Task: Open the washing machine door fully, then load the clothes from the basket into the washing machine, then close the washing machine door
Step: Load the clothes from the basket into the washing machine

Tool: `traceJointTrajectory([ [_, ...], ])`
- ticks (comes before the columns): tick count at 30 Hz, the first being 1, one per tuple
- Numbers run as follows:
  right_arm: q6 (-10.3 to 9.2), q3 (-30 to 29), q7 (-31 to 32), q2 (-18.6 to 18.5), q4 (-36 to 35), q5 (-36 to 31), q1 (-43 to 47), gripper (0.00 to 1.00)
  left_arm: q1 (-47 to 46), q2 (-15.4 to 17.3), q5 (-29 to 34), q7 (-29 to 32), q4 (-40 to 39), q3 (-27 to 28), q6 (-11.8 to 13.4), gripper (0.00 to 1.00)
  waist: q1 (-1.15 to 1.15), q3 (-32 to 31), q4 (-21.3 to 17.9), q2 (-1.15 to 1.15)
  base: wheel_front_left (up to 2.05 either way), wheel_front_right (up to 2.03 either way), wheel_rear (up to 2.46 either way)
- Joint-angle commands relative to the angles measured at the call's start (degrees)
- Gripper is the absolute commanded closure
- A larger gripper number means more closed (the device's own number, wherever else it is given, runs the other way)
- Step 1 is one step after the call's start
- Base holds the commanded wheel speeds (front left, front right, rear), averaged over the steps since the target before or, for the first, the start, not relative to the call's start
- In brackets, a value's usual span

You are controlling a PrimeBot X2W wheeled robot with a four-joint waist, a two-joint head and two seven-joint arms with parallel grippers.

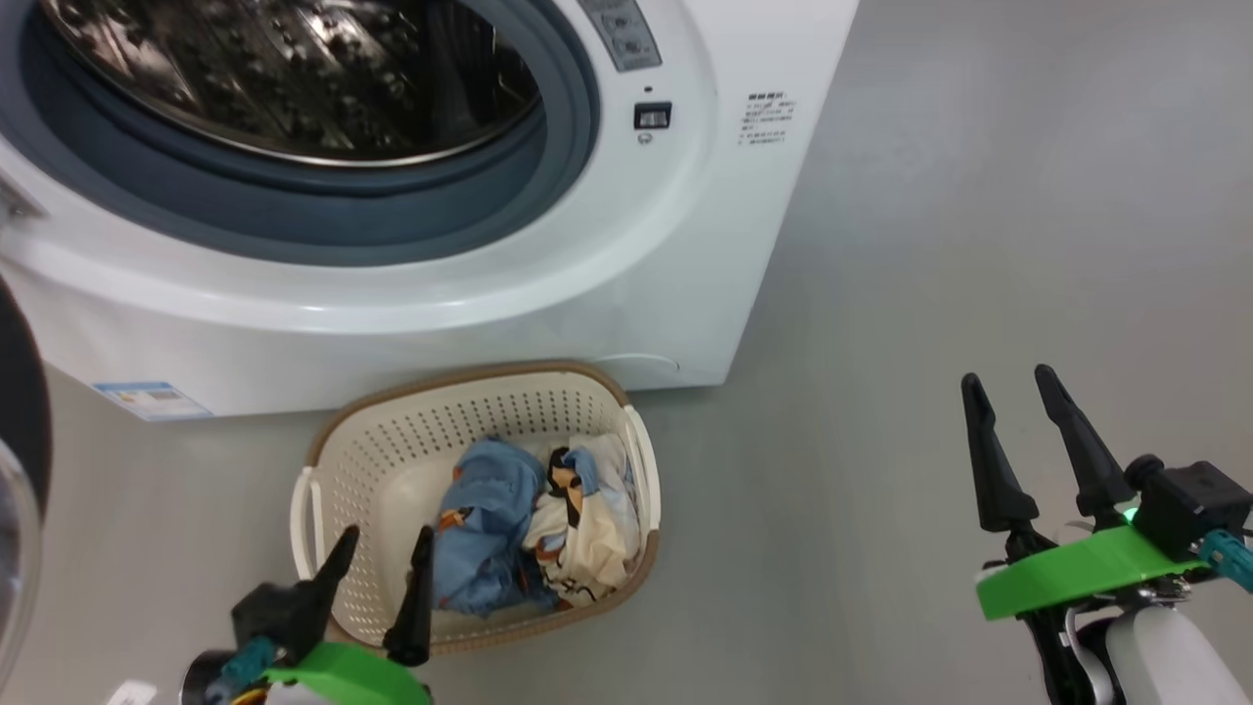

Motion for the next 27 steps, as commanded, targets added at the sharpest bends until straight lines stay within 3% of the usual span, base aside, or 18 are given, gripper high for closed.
traceJointTrajectory([
  [1,0.26,1.38,-0.69,0.1,-1.54,-0.79,-1.7,0.0,-2.63,0.96,-0.09,-0.37,0.67,0.63,0.05,0.0,0.0,3.19,-1.13,0.0,0.0,0.0,0.0],
  [17,0.26,1.71,-0.69,3.83,-2.84,-1.89,-9.01,0.0,-18.47,3.7,-2.67,-0.37,20.92,-5.79,0.05,0.0,0.0,17.52,-4.83,0.0,0.0,0.0,0.0],
  [27,0.26,2.74,-0.69,5.13,-3.18,-1.94,-12.37,0.0,-25.52,4.98,-5.23,-0.37,30.95,-9.17,0.05,0.0,0.0,22.39,-7.25,0.0,0.0,0.0,0.0],
])
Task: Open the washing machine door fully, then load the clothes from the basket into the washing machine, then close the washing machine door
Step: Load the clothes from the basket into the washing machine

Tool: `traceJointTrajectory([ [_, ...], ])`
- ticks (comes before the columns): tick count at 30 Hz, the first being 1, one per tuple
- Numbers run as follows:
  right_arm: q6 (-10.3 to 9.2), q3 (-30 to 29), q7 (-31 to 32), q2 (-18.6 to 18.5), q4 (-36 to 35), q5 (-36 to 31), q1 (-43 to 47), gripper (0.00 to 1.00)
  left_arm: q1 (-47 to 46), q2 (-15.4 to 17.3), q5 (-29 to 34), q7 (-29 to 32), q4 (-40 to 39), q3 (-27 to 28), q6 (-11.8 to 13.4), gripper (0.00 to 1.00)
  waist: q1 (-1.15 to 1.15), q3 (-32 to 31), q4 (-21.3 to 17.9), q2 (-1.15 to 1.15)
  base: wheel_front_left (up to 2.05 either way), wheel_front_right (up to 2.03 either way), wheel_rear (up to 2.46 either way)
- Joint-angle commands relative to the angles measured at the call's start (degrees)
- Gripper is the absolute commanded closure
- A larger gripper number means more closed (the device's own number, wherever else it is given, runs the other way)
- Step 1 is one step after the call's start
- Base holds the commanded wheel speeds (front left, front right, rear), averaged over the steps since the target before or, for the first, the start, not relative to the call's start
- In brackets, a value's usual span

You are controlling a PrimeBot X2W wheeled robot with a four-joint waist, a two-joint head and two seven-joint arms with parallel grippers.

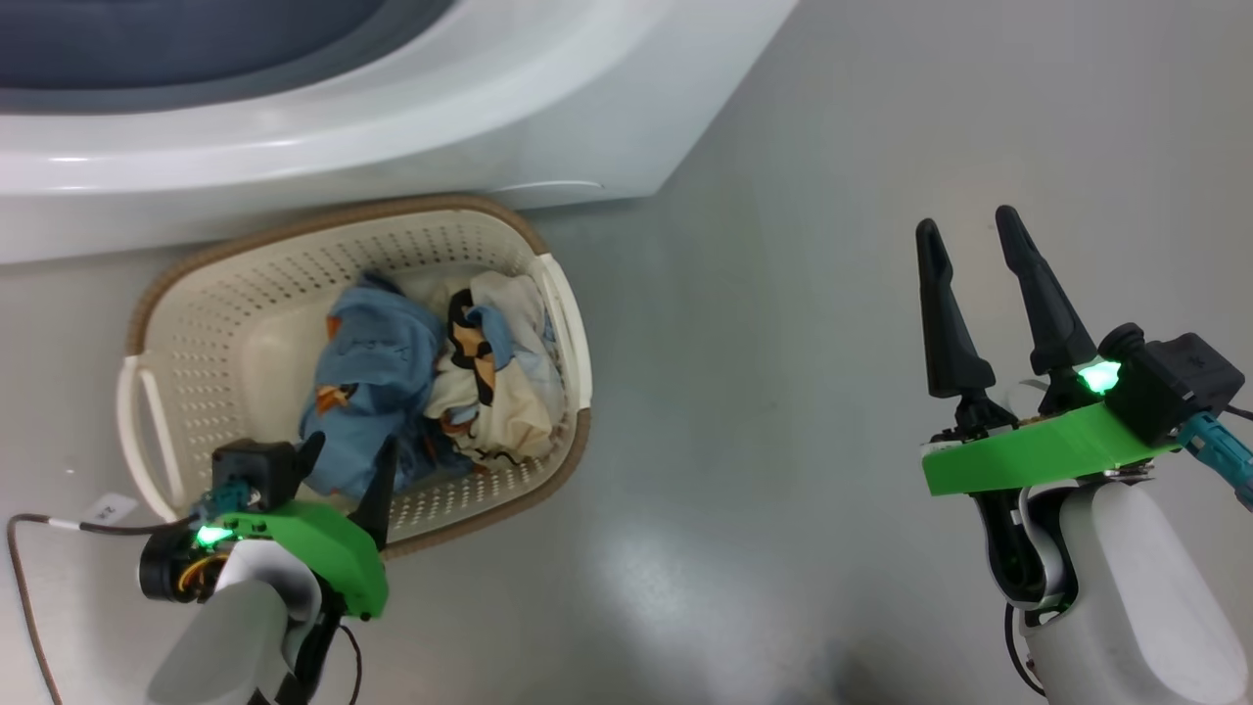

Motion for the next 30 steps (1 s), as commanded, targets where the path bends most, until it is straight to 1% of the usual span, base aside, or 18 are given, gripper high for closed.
traceJointTrajectory([
  [1,0.26,1.37,-0.52,0.4,-1.49,-0.1,-0.21,0.0,-0.57,1.9,-0.97,-0.37,0.8,0.73,0.05,0.0,-0.01,2.26,-2.05,0.0,0.0,0.0,0.0],
  [7,0.26,1.91,-0.52,0.63,-1.62,0.26,-0.71,0.0,-2.71,2.82,-3.13,-0.29,4.15,-1.32,0.05,0.0,-0.01,3.69,-3.53,0.0,0.0,0.0,0.0],
  [17,0.26,2.94,-0.52,0.69,-2.41,2.79,-1.24,0.0,-6.77,5.73,-6.27,2.7,7.91,-4.63,0.05,0.0,-0.01,6.25,-5.59,0.0,0.0,0.0,0.0],
  [24,0.26,3.85,-0.52,0.69,-2.83,3.65,-1.4,0.0,-9.07,7.87,-6.87,5.17,9.71,-5.15,0.1,0.0,-0.01,7.49,-6.48,0.0,0.0,0.0,0.0],
  [25,0.26,4.12,-0.52,0.69,-2.97,3.86,-1.57,0.0,-9.71,8.44,-6.62,5.78,9.97,-5.47,0.46,0.0,-0.01,7.89,-6.72,0.0,0.0,0.0,0.0],
  [30,0.26,4.75,-0.52,0.69,-3.28,4.24,-1.89,0.0,-10.8,9.13,-6.23,7.75,10.36,-6.27,0.89,0.0,-0.01,8.6,-7.2,0.0,0.0,0.0,0.0],
])
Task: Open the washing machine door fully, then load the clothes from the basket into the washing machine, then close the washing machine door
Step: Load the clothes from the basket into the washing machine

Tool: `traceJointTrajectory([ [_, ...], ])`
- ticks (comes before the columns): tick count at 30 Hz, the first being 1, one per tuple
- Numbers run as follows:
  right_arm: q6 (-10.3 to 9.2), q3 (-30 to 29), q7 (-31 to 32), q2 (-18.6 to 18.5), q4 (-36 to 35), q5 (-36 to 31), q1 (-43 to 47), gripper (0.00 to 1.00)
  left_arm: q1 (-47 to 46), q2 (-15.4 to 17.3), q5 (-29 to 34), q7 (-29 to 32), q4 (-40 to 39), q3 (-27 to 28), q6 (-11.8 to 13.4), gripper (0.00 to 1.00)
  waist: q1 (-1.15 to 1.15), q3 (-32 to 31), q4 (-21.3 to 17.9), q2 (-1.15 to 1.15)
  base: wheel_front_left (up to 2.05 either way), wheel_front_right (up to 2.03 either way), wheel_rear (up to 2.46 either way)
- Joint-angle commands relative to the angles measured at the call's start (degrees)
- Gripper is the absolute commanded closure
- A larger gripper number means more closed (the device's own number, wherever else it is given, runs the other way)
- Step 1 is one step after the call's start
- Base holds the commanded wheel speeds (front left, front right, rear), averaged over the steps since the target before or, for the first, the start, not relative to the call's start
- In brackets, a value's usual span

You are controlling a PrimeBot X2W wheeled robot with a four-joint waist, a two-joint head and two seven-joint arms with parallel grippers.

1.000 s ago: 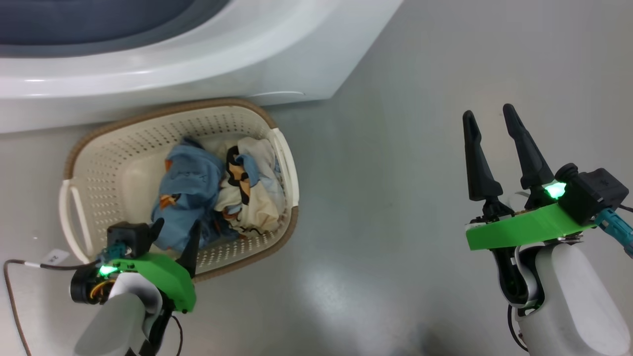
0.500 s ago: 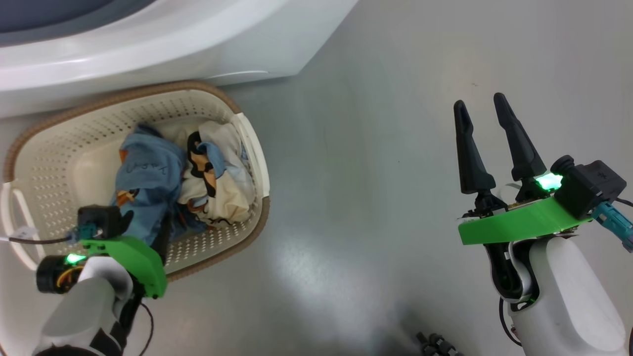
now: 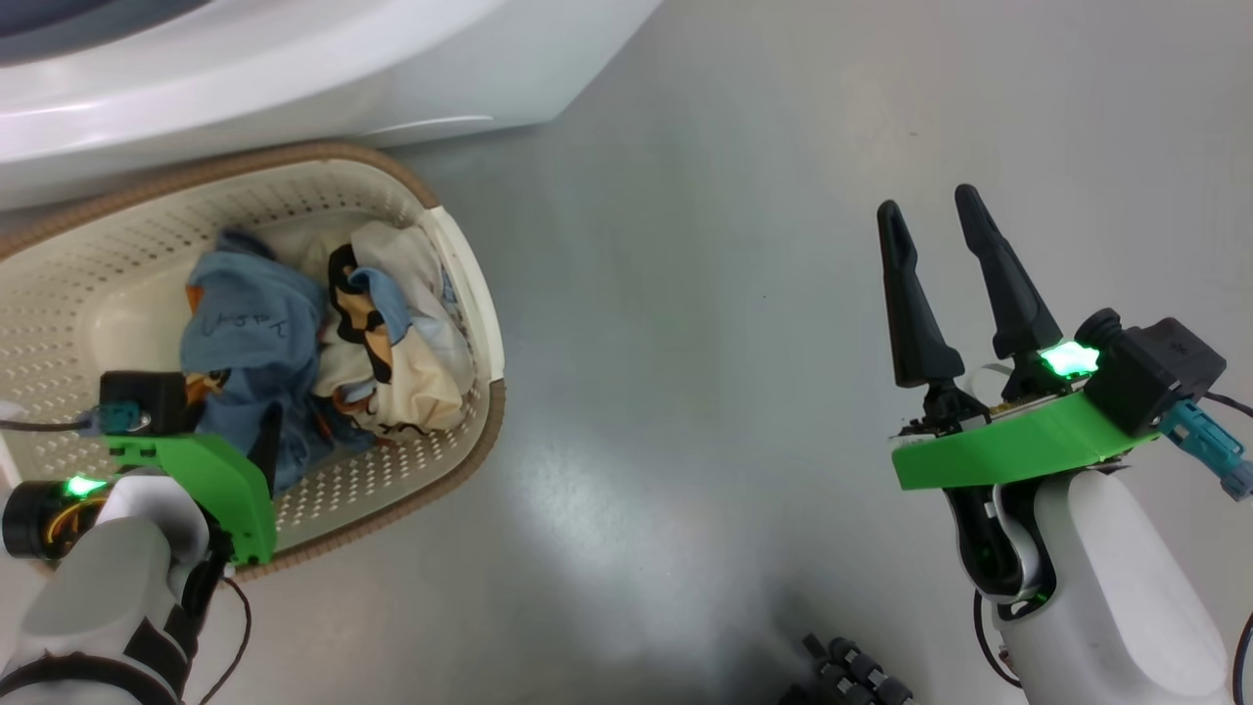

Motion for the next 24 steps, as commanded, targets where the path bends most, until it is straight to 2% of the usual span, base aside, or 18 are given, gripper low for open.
traceJointTrajectory([
  [1,0.26,1.26,-0.51,0.1,-1.52,0.7,-0.14,0.0,0.0,2.04,-0.04,0.7,0.13,0.65,0.43,0.0,0.0,0.37,-0.36,0.0,0.0,0.0,0.0],
  [13,0.26,2.52,-0.51,0.1,-2.04,1.41,-0.67,0.0,-1.52,3.11,0.19,5.04,0.36,-0.95,0.34,0.0,0.0,1.92,-1.35,0.0,0.0,0.0,0.0],
  [14,0.26,2.61,-0.51,0.1,-2.08,1.47,-0.73,0.0,-1.63,3.23,0.21,5.42,0.37,-1.11,0.29,0.05,0.0,2.04,-1.44,0.0,0.0,0.0,0.0],
  [15,0.26,2.68,-0.51,0.1,-2.13,1.53,-0.79,0.0,-1.76,3.35,0.22,5.75,0.37,-1.26,0.24,0.58,0.0,2.19,-1.52,0.0,0.0,0.0,0.0],
  [16,0.26,2.74,-0.51,0.1,-2.18,1.58,-0.85,0.0,-1.9,3.45,0.25,6.03,0.38,-1.44,0.19,0.79,0.0,2.31,-1.58,0.0,0.0,0.0,0.0],
  [17,0.26,2.74,-0.51,0.1,-2.18,1.58,-0.85,0.0,-1.9,3.45,0.25,6.03,0.38,-1.44,0.19,0.79,0.0,2.31,-1.58,0.0,0.0,0.0,0.0],
  [18,0.26,2.78,-0.51,0.1,-2.21,1.61,-0.92,0.0,-2.04,3.53,0.27,6.25,0.38,-1.62,0.13,1.0,0.0,2.4,-1.61,0.0,0.0,0.0,0.0],
  [24,0.26,2.72,-0.51,0.1,-2.28,1.68,-1.34,0.0,-2.77,3.72,0.09,6.68,0.4,-2.38,-0.14,1.0,0.0,2.47,-1.62,0.0,0.0,0.0,0.0],
])
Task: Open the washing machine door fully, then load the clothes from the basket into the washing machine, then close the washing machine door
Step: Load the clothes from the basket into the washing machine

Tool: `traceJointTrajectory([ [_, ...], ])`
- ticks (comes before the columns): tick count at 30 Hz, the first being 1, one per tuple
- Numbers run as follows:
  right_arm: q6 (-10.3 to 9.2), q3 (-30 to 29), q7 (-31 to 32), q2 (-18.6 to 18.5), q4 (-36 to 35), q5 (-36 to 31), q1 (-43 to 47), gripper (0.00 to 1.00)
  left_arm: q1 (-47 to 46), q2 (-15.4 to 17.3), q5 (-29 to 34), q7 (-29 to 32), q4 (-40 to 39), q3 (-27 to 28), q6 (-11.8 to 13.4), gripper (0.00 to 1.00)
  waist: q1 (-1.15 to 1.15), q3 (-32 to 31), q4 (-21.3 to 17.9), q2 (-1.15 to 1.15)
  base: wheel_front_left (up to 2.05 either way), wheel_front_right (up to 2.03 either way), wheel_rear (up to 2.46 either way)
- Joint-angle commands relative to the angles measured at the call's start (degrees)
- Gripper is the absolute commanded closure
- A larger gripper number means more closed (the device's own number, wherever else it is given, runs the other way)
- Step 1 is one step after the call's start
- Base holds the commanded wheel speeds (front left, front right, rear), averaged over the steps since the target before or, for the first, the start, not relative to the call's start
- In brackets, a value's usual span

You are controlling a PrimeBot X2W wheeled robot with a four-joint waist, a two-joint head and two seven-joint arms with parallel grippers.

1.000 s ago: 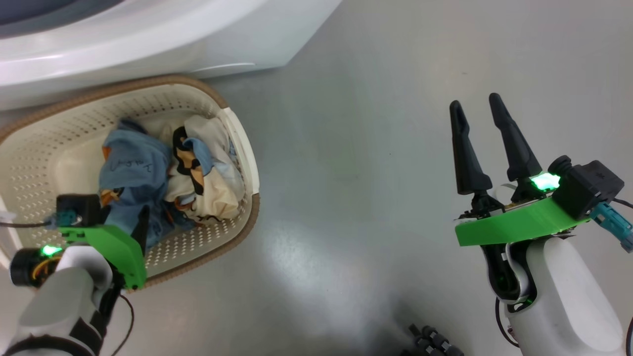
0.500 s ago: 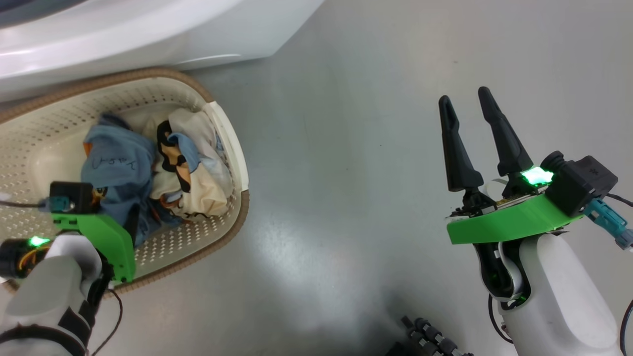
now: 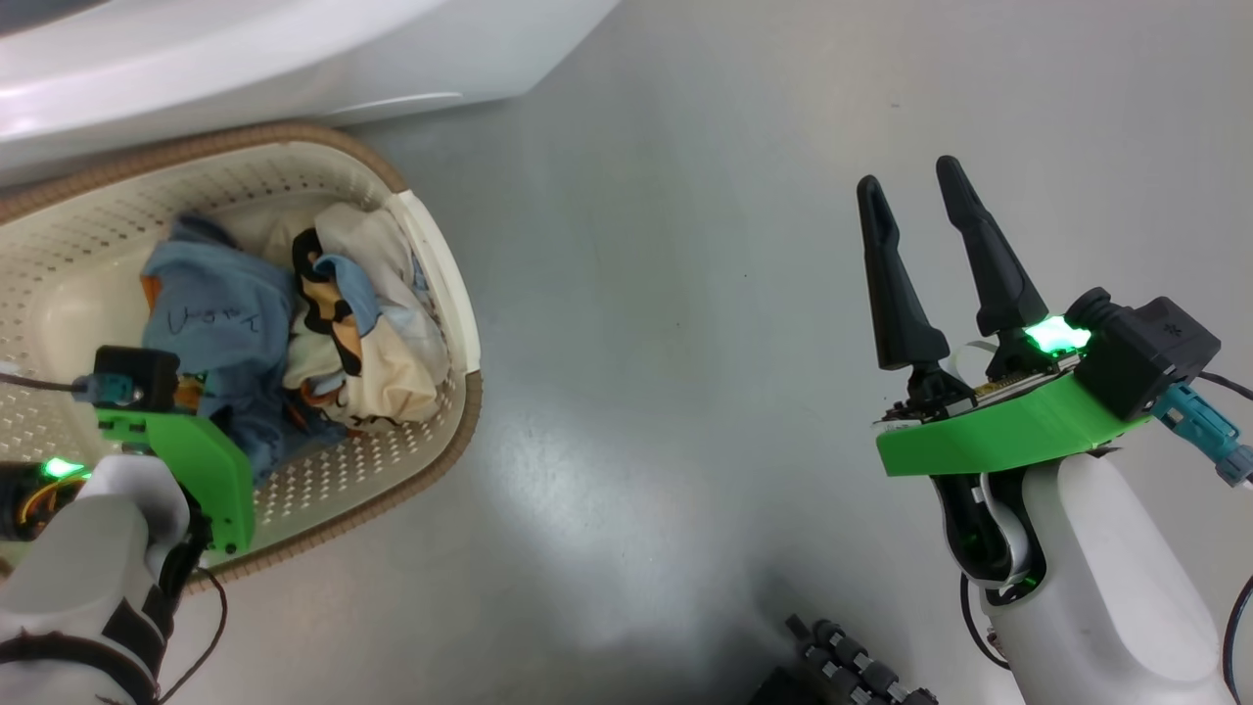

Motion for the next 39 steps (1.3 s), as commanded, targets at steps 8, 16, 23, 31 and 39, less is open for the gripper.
traceJointTrajectory([
  [8,0.26,-0.03,-0.51,-0.08,-0.75,0.74,0.88,0.0,0.16,0.05,-2.17,-3.23,-0.12,1.49,-0.32,1.0,0.0,-2.96,1.82,0.0,0.0,0.0,0.0],
  [16,0.26,-1.19,-0.51,-0.08,0.08,-1.04,1.6,0.0,2.35,-3.02,-5.63,-8.89,-1.83,1.72,-0.41,1.0,0.0,-8.07,4.96,0.0,0.0,0.0,0.0],
  [23,0.26,-2.58,-0.51,-0.08,1.04,-2.88,3.26,0.0,5.72,-4.85,-9.01,-13.04,-5.21,0.64,-0.42,1.0,0.0,-13.43,7.7,0.0,0.0,0.0,0.0],
  [31,0.26,-4.19,-0.51,-0.9,2.01,-3.88,6.85,0.0,10.1,-4.93,-10.63,-14.54,-13.1,3.1,-0.42,1.0,0.0,-19.77,10.77,0.0,0.0,0.0,0.0],
  [39,0.26,-4.9,-0.51,-2.26,2.57,-3.66,10.14,0.0,17.18,-6.29,-5.07,-14.56,-24.23,11.87,-0.42,1.0,0.0,-24.9,12.96,0.0,0.0,0.0,0.0],
])
